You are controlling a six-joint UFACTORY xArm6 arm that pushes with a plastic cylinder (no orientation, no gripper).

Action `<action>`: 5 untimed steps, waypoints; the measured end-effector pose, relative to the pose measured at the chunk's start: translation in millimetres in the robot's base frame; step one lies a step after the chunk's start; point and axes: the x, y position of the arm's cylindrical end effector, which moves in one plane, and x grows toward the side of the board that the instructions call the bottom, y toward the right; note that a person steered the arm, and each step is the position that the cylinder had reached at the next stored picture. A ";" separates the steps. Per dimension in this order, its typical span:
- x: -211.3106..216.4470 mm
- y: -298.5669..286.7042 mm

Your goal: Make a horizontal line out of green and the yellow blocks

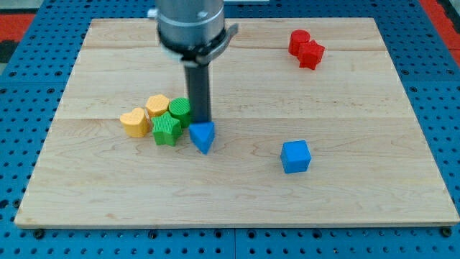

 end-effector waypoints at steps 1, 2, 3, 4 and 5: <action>0.1 14.6; -53.6 30.1; -67.6 -42.8; -13.2 -56.8; -4.1 -56.8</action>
